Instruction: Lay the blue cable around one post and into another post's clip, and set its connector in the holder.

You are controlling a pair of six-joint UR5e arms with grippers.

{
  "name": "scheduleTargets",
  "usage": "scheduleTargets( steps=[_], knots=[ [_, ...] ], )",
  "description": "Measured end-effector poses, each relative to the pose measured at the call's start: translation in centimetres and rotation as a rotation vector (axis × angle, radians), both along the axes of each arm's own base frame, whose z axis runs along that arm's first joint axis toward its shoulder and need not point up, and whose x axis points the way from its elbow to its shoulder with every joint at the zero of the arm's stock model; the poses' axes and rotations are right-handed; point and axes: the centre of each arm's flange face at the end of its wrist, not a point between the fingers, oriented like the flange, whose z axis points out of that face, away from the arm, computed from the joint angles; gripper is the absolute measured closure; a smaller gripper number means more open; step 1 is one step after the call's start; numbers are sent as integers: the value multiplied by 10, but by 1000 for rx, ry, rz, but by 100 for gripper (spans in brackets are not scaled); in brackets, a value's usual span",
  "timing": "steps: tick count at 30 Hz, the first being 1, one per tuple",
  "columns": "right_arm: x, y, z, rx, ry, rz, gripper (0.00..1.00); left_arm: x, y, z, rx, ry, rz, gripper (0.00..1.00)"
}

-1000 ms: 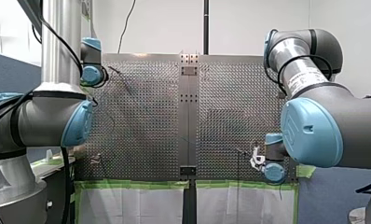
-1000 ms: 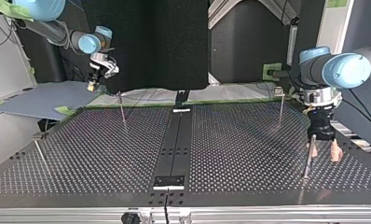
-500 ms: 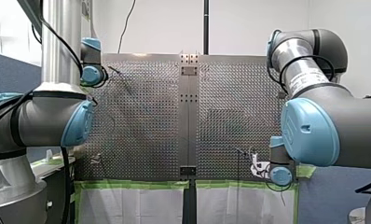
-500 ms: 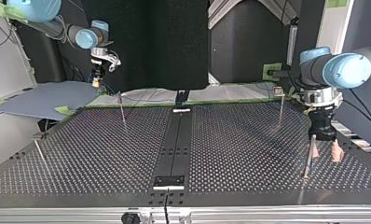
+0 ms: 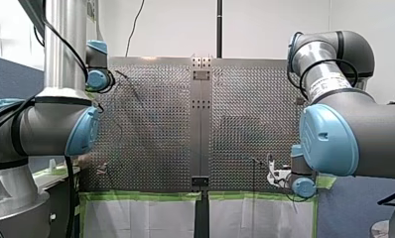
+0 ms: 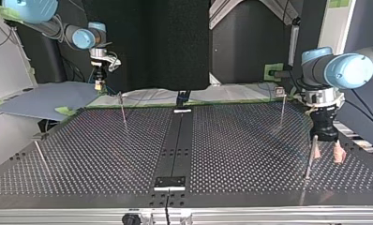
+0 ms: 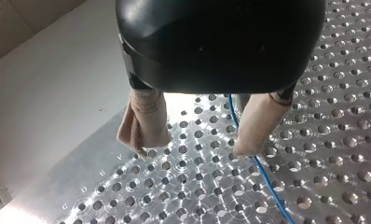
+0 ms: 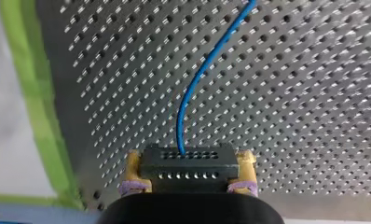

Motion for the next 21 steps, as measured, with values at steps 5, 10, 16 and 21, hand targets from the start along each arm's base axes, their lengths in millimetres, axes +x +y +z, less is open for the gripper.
scheduleTargets(
  steps=[5, 10, 16, 21],
  knots=[
    [3, -3, 2, -10, -50, 42, 96, 0, 0, 0, 0, -1, 0, 0],
    [4, -2, 2, 8, -101, 88, 96, 0, 0, 0, 0, 0, -1, 0],
    [1, -2, 1, 40, -143, 132, 96, 0, 0, 0, 0, -1, -1, 0],
    [-12, -5, -1, 59, -149, 94, 96, 0, 0, 0, -1, -1, 0, 0]
  ],
)
